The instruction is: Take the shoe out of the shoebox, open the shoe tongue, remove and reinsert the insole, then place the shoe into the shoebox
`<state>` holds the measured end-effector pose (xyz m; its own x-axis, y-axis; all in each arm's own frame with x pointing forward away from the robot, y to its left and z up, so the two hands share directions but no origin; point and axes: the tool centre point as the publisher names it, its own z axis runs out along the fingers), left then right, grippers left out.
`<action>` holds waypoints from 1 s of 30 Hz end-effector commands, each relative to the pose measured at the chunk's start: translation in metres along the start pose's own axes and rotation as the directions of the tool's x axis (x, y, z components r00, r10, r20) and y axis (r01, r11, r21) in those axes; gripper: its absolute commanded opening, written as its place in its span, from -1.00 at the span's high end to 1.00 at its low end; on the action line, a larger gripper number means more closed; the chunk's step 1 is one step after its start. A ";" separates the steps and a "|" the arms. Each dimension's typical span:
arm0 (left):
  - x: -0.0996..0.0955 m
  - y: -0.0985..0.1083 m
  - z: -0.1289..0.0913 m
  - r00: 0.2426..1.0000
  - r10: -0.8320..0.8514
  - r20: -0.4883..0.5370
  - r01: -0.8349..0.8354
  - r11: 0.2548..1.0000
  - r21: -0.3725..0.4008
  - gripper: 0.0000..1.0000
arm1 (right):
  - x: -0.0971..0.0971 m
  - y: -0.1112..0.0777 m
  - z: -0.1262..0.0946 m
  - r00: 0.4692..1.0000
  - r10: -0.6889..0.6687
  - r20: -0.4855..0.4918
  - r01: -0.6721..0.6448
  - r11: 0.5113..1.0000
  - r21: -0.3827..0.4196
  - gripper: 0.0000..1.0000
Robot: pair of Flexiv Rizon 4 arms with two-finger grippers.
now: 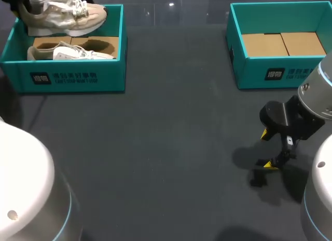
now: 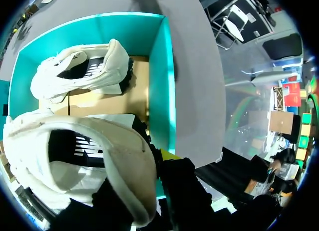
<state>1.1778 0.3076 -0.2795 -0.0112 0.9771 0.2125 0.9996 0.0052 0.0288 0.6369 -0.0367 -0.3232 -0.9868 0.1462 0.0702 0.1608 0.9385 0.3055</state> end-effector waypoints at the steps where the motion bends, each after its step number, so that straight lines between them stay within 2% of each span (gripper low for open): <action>1: -0.004 0.002 0.009 1.000 0.006 -0.005 -0.006 1.000 0.011 1.00 | 0.001 0.000 0.000 1.000 0.000 0.002 0.000 1.000 0.000 -1.00; 12: -0.004 0.001 0.009 1.000 0.010 -0.005 -0.010 1.000 0.011 1.00 | 0.001 0.000 0.000 1.000 0.000 0.002 0.000 1.000 0.000 -1.00; 20: -0.023 0.001 0.028 1.000 0.006 -0.026 -0.005 0.999 0.052 1.00 | 0.001 0.000 0.000 1.000 0.000 0.002 0.000 1.000 0.000 -1.00; 30: -0.029 0.005 0.043 0.999 -0.025 -0.044 0.028 0.996 0.080 1.00 | 0.001 0.000 0.000 1.000 0.000 0.002 0.000 1.000 0.000 -1.00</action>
<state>1.1742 0.2886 -0.3227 -0.0363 0.9671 0.2516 0.9987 0.0444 -0.0267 0.6369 -0.0367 -0.3232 -0.9868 0.1462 0.0702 0.1608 0.9385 0.3055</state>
